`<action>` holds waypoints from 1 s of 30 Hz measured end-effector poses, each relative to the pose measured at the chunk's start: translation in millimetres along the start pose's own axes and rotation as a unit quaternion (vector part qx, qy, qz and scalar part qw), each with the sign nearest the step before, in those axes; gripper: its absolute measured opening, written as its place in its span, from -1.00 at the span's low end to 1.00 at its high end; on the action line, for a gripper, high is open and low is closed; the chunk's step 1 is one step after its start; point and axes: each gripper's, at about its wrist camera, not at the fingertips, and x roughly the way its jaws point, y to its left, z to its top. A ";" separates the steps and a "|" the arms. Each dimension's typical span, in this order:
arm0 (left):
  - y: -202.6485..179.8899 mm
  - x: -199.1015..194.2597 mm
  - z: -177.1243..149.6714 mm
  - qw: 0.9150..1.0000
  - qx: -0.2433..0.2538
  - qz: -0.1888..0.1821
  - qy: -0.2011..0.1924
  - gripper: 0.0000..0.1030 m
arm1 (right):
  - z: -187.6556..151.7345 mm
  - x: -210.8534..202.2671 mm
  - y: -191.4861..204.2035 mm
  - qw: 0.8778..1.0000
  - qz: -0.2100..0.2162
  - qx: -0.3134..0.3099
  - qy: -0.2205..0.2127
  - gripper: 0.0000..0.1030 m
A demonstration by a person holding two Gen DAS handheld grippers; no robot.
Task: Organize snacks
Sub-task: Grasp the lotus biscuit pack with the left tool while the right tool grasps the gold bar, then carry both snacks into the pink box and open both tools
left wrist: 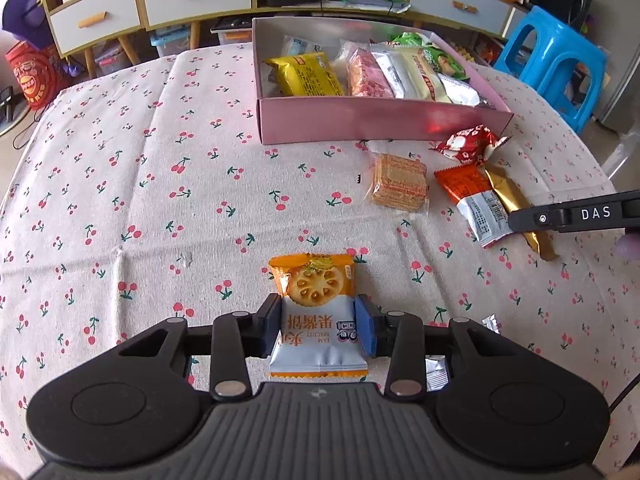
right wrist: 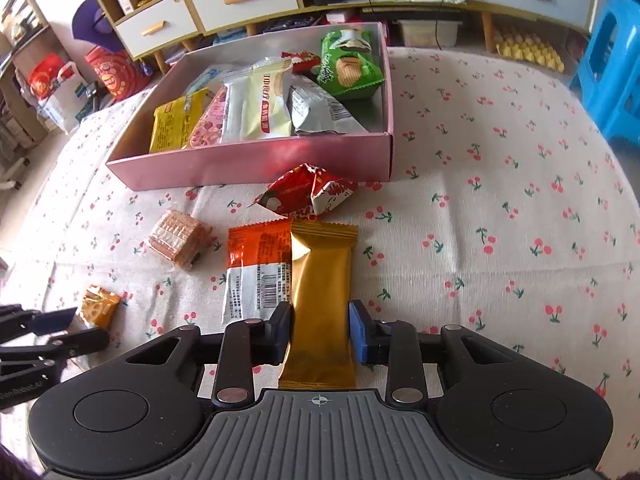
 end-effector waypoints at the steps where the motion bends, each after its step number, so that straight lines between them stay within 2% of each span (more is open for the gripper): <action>1: -0.3 -0.6 0.5 1.000 -0.001 -0.001 -0.001 -0.30 | 0.5 -0.9 -1.6 1.000 0.005 0.008 0.003 -0.42; 19: -3.2 -11.0 11.8 0.999 -0.019 -0.014 -0.022 -0.30 | 6.2 -26.0 -6.0 0.996 0.065 0.060 0.005 -0.42; 30: -6.6 -21.7 33.4 0.996 -0.051 -0.023 -0.062 -0.30 | 27.1 -45.3 0.3 0.992 0.091 0.077 -0.029 -0.42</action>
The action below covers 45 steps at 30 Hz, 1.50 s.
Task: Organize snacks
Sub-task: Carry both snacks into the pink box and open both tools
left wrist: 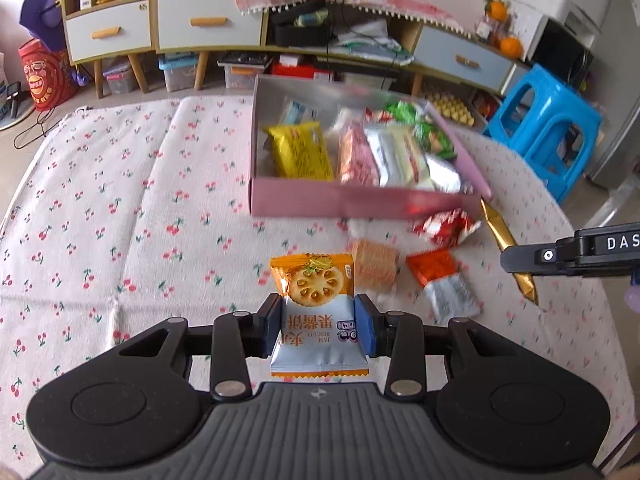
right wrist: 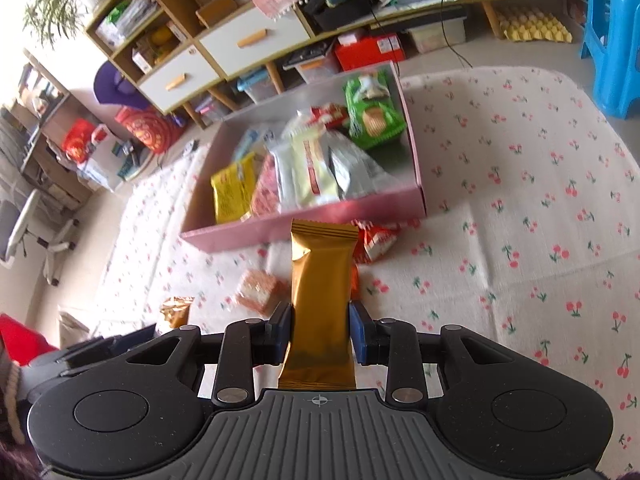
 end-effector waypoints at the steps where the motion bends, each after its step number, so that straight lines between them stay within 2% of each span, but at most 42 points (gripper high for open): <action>1: -1.3 -1.0 2.8 1.000 -0.004 -0.002 -0.006 -0.30 | 2.2 -1.0 0.8 1.000 0.002 0.003 -0.004 -0.42; 7: -11.7 -2.6 20.3 0.999 -0.012 -0.004 -0.044 -0.30 | 21.1 -5.1 3.0 0.999 0.014 0.024 -0.035 -0.42; 13: -12.8 11.9 47.3 0.998 -0.004 -0.006 -0.066 -0.30 | 45.7 6.3 -0.2 0.998 0.017 0.033 -0.043 -0.42; 21: -9.4 50.9 84.2 0.997 0.018 -0.014 -0.072 -0.30 | 89.0 32.1 -2.9 0.997 0.048 0.028 -0.049 -0.42; 25: -6.8 69.6 100.2 0.996 0.017 -0.024 -0.079 -0.30 | 109.8 52.9 -0.5 0.997 0.051 0.017 -0.051 -0.42; 35: -1.4 98.2 114.8 0.995 0.040 -0.020 -0.091 -0.30 | 137.8 105.8 -7.5 0.998 0.044 0.013 -0.046 -0.42; 45: 4.8 111.6 120.5 0.995 0.045 -0.022 -0.090 -0.27 | 148.9 121.3 -12.4 0.997 0.061 0.017 -0.053 -0.35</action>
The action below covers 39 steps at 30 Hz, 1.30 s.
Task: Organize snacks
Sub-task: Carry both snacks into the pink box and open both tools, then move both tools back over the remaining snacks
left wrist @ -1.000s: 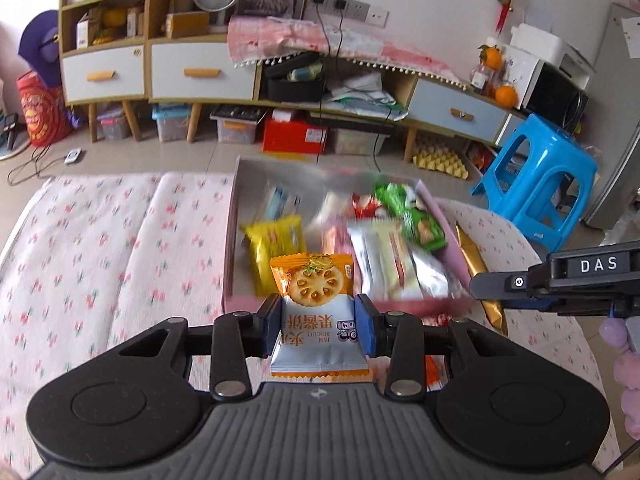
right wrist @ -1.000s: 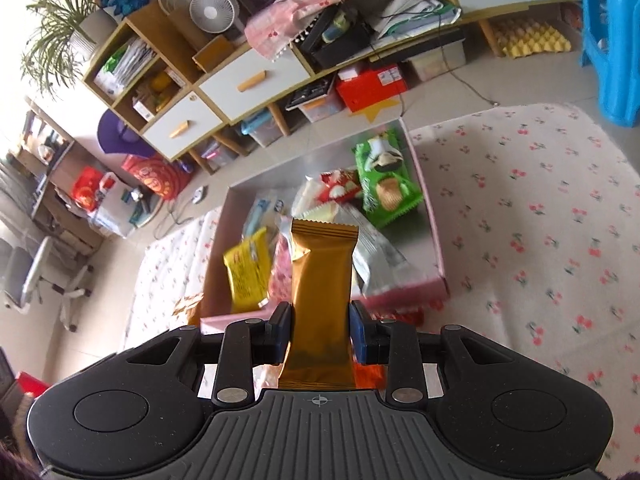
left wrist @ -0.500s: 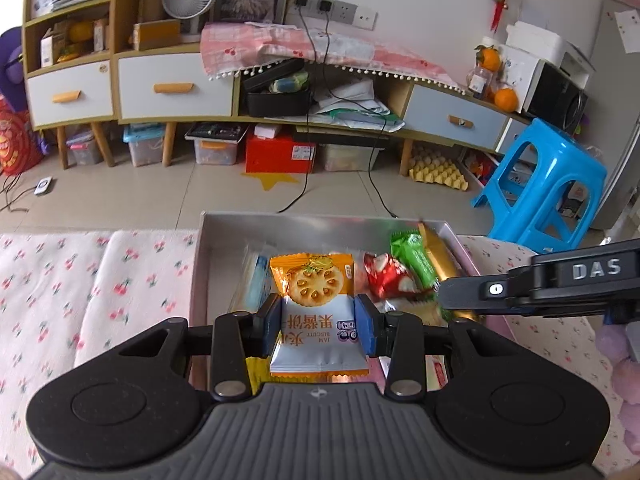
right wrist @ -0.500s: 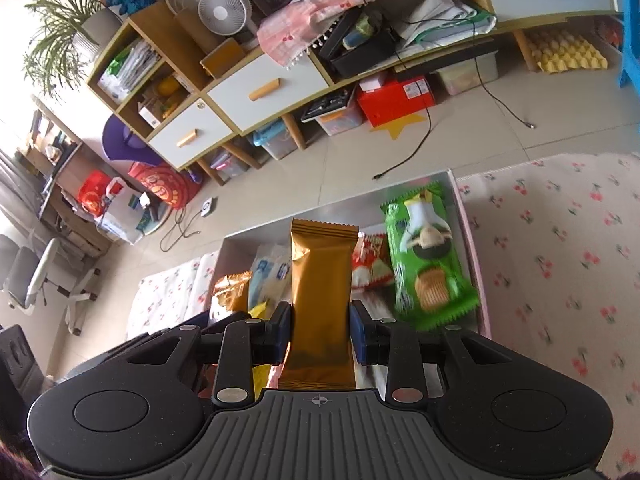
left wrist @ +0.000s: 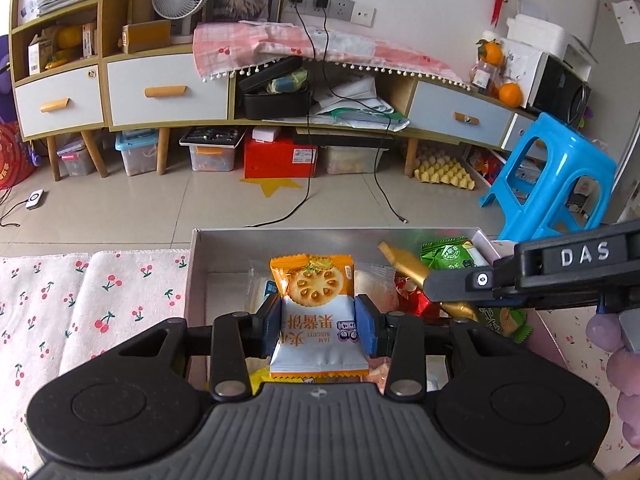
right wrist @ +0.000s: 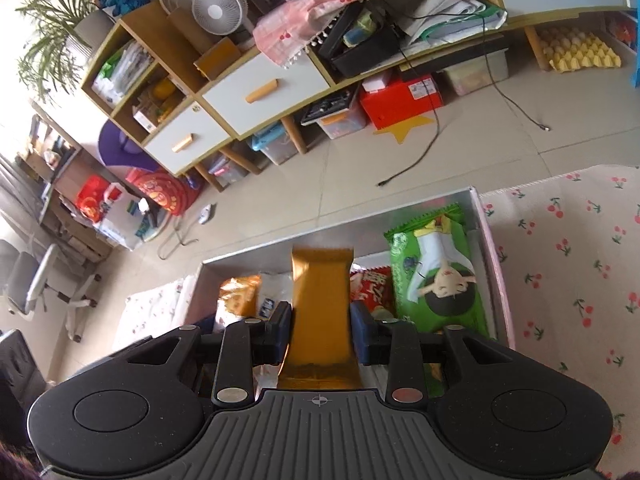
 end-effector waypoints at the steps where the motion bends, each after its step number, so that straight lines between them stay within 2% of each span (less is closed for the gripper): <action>1: -0.2 0.4 -0.1 1.000 0.002 0.003 -0.001 -0.25 | 0.0 -0.4 -0.3 1.000 0.003 0.002 -0.002 -0.33; 2: -0.5 0.1 -0.6 1.000 0.004 0.005 -0.003 -0.22 | 0.5 -0.2 -0.1 1.000 0.005 0.004 -0.002 -0.27; 4: -0.4 0.3 -1.1 1.000 0.004 0.003 -0.004 -0.01 | 0.3 -0.5 -0.2 1.000 0.007 0.005 -0.003 -0.24; 7: -1.1 -1.3 -1.9 1.000 0.004 0.003 -0.005 0.09 | 0.3 -1.2 0.4 1.000 0.006 0.003 -0.003 -0.06; 15: -5.2 -7.7 2.1 1.000 0.004 0.007 0.000 0.31 | 0.8 -14.0 8.4 1.000 0.001 -0.002 -0.005 0.08; 16: -5.7 -9.7 2.2 1.000 0.005 0.008 0.001 0.32 | 0.9 -16.6 9.1 1.000 0.000 -0.002 -0.006 0.15; 20: -6.9 -22.2 0.7 1.000 0.000 0.012 0.000 0.52 | -1.7 -32.6 14.7 1.000 -0.007 -0.009 -0.011 0.35; 28: -16.8 -55.5 -4.0 1.000 -0.003 0.019 0.005 0.85 | -18.1 -71.8 28.3 0.999 -0.021 -0.023 -0.014 0.59; 33: -24.2 -77.5 -12.0 1.000 -0.011 0.020 0.011 0.96 | -36.6 -94.7 36.7 0.999 -0.032 -0.038 -0.007 0.63; 39: -33.5 -99.5 -26.3 0.999 -0.004 0.031 0.022 0.99 | -63.8 -118.0 37.3 0.999 -0.036 -0.037 -0.003 0.68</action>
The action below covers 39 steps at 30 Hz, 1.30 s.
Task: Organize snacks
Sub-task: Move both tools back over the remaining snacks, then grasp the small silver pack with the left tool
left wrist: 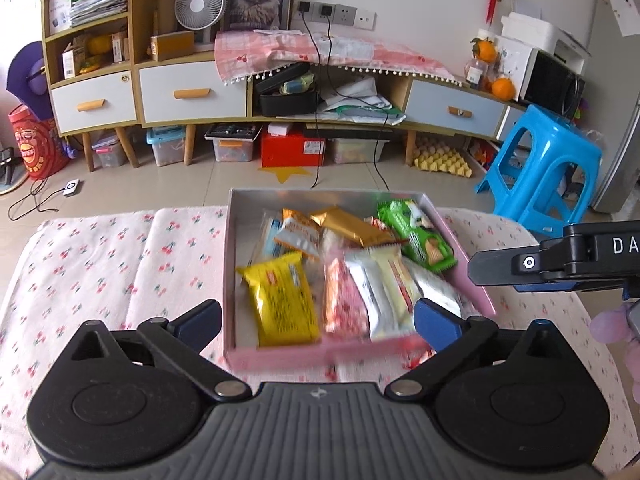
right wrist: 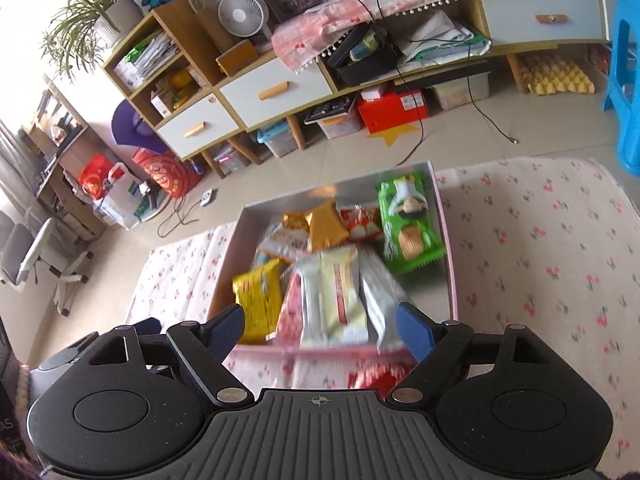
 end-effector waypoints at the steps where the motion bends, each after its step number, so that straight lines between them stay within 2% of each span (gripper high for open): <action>1: -0.5 -4.0 -3.5 1.000 -0.001 0.000 0.001 0.99 | -4.1 -2.9 -0.2 1.000 -0.002 0.000 0.001 0.72; 7: -2.9 -24.0 -28.7 1.000 -0.005 -0.002 0.013 0.99 | -33.2 -22.2 0.2 1.000 -0.010 -0.013 0.004 0.72; 13: -3.4 -37.9 -57.5 1.000 0.015 -0.007 0.018 0.99 | -67.8 -31.9 -0.8 0.999 -0.010 -0.038 0.012 0.74; 18: -6.3 -44.2 -82.8 0.998 0.055 -0.028 0.011 0.99 | -96.1 -28.6 -6.1 0.997 -0.029 -0.070 0.020 0.74; 27: -8.7 -43.6 -118.6 0.988 0.133 -0.076 0.031 0.96 | -134.8 -22.1 -12.7 0.990 -0.053 -0.129 0.029 0.74; 29: -9.3 -42.6 -125.6 0.984 0.148 -0.089 0.039 0.86 | -143.4 -18.4 -11.4 0.987 -0.059 -0.149 0.033 0.75; 32: -12.9 -37.2 -132.8 0.980 0.168 -0.093 0.051 0.60 | -153.6 -10.3 -9.1 0.980 -0.075 -0.180 0.044 0.75; 34: -15.8 -32.6 -135.3 0.978 0.177 -0.095 0.060 0.34 | -158.0 -5.8 -9.0 0.977 -0.082 -0.193 0.048 0.75; 39: -19.5 -26.7 -143.1 0.976 0.184 -0.096 0.069 0.07 | -162.0 4.1 -9.5 0.974 -0.089 -0.203 0.053 0.75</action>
